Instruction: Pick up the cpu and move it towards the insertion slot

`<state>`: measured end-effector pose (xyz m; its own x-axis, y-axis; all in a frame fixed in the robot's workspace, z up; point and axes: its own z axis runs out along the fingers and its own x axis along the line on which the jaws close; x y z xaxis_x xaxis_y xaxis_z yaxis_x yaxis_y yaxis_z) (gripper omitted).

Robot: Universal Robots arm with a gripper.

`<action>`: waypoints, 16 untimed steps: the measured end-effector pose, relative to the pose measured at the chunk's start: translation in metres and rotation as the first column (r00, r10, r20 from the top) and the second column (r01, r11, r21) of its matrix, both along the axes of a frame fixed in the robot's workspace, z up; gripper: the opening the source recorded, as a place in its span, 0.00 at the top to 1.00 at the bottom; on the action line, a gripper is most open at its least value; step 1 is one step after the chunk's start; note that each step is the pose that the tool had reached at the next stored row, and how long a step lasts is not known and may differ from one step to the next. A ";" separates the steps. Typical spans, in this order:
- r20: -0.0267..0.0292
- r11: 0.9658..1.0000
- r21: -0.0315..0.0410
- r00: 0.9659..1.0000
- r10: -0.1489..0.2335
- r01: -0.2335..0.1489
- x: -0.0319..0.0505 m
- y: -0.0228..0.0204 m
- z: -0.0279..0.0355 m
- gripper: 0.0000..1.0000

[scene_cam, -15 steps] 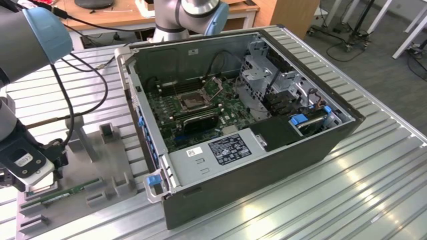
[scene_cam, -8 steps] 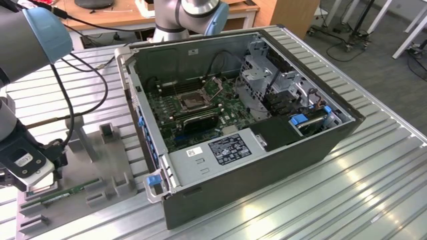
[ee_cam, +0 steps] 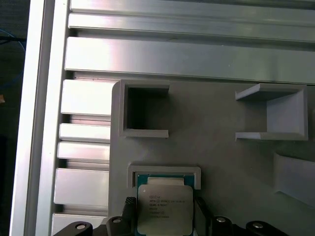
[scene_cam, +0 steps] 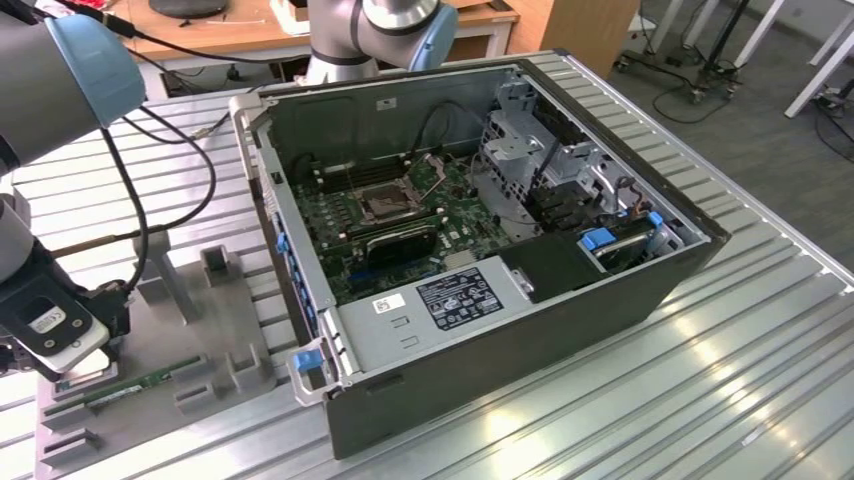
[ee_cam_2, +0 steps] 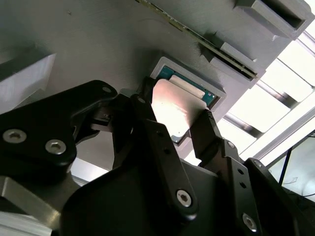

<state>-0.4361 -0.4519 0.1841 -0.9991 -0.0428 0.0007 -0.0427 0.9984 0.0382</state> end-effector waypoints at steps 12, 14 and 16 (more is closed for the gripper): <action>0.000 1.000 0.000 1.000 0.000 0.000 0.0000 0.0001 -0.0003 0.45; 0.000 1.000 0.000 1.000 0.000 0.000 0.0000 0.0002 -0.0002 0.45; 0.000 1.000 0.000 1.000 0.000 0.000 0.0001 0.0002 0.0007 0.45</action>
<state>-0.4360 -0.4518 0.1847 -0.9991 -0.0427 0.0004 -0.0427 0.9984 0.0384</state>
